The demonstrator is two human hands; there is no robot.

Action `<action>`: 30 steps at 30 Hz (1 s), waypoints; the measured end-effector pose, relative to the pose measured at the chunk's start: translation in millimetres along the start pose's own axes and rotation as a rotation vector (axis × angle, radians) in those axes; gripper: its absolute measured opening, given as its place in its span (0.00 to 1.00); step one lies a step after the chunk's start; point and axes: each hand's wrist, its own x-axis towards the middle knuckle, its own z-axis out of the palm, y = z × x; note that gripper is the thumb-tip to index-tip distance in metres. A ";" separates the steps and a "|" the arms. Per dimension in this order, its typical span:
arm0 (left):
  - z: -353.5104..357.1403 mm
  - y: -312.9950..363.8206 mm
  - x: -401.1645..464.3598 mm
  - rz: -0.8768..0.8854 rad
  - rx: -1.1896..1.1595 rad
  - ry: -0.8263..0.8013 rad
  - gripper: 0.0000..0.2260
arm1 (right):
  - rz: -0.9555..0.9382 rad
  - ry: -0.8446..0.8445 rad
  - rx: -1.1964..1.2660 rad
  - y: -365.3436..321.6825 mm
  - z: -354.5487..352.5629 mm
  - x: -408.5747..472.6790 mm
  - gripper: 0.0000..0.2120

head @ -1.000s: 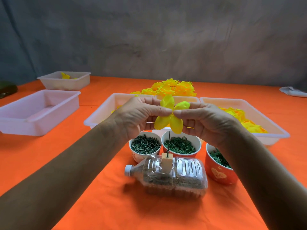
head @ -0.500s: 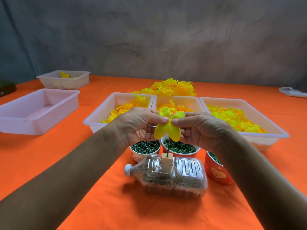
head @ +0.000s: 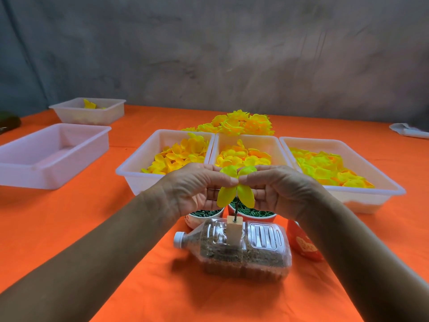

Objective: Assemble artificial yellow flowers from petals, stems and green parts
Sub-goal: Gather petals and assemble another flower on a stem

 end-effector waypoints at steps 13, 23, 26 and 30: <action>1.9 -5.3 3.2 -0.010 -0.034 -0.019 0.12 | 0.019 0.043 0.026 2.2 1.3 0.1 0.08; 2.2 -7.0 -1.0 0.008 -0.058 -0.025 0.26 | 0.006 -0.005 -0.003 4.3 -1.0 1.0 0.07; 2.3 -8.9 -0.6 0.015 -0.062 -0.015 0.28 | 0.004 -0.016 -0.010 5.2 -2.1 1.1 0.07; 2.9 -9.3 2.0 0.018 -0.086 -0.017 0.24 | 0.005 -0.010 0.009 5.0 -1.0 0.0 0.16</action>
